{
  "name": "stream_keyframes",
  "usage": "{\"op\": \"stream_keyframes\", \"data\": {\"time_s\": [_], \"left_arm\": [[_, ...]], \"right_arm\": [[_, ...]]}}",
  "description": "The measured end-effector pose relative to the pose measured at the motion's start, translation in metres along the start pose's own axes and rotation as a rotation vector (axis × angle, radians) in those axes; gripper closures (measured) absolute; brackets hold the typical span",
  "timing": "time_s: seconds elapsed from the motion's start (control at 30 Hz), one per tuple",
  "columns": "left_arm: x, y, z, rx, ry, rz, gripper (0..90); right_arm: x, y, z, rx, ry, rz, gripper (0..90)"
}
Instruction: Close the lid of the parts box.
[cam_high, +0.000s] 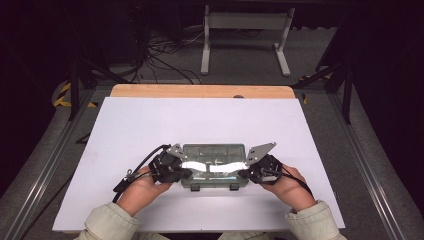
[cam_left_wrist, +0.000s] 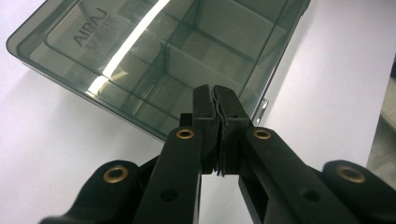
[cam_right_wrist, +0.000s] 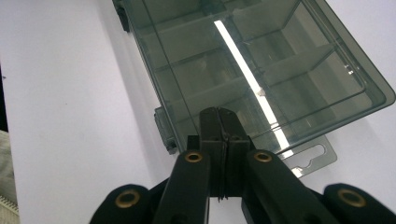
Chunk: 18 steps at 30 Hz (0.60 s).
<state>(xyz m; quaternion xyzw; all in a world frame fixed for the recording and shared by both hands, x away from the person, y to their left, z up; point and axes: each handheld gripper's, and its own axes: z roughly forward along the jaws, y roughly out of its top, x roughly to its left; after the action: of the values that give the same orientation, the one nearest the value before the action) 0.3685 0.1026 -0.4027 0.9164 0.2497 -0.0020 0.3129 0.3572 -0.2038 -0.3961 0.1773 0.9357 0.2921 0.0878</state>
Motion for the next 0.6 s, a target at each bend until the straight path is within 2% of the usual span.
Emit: {"op": "stream_keyframes", "data": {"time_s": [0.1, 0.13, 0.17, 0.2, 0.27, 0.3, 0.33, 0.37, 0.4, 0.47, 0.53, 0.6], "left_arm": [[0.001, 0.0, 0.0, -0.005, 0.004, -0.004, 87.9], [0.0, 0.0, -0.001, -0.007, 0.024, 0.006, 87.9], [-0.001, 0.0, -0.001, -0.013, 0.026, 0.013, 87.0], [-0.002, 0.0, -0.001, -0.019, 0.036, 0.019, 83.9], [-0.002, 0.0, -0.005, -0.057, 0.046, 0.021, 75.1], [-0.002, 0.0, -0.008, -0.081, 0.034, 0.009, 69.7], [-0.001, -0.001, -0.012, -0.112, 0.013, 0.013, 61.9], [-0.001, -0.001, -0.012, -0.112, 0.013, 0.013, 53.2], [-0.001, -0.002, -0.015, -0.149, 0.002, 0.005, 53.2], [0.0, -0.004, -0.022, -0.198, -0.021, -0.005, 36.0], [0.0, -0.008, -0.029, -0.25, -0.021, -0.025, 28.1], [0.0, -0.012, -0.034, -0.283, -0.033, -0.03, 21.0]], "right_arm": [[0.0, 0.0, -0.001, 0.001, -0.007, 0.001, 88.1], [0.0, 0.0, -0.001, -0.001, -0.011, -0.001, 85.9], [-0.001, 0.001, -0.002, -0.01, -0.021, 0.006, 80.0], [-0.001, 0.001, -0.002, -0.011, -0.02, 0.027, 78.4], [-0.004, 0.001, -0.006, -0.059, -0.02, 0.058, 70.8], [-0.005, 0.001, -0.009, -0.087, -0.024, 0.066, 66.5], [-0.005, 0.001, -0.013, -0.118, -0.031, 0.063, 61.0], [-0.005, 0.001, -0.013, -0.118, -0.031, 0.063, 61.0], [-0.004, 0.001, -0.017, -0.16, -0.046, 0.059, 53.8], [-0.002, 0.002, -0.022, -0.224, -0.08, 0.067, 37.8], [-0.001, 0.001, -0.025, -0.252, -0.103, 0.071, 32.1], [0.0, 0.0, -0.029, -0.299, -0.128, 0.076, 24.9]]}}
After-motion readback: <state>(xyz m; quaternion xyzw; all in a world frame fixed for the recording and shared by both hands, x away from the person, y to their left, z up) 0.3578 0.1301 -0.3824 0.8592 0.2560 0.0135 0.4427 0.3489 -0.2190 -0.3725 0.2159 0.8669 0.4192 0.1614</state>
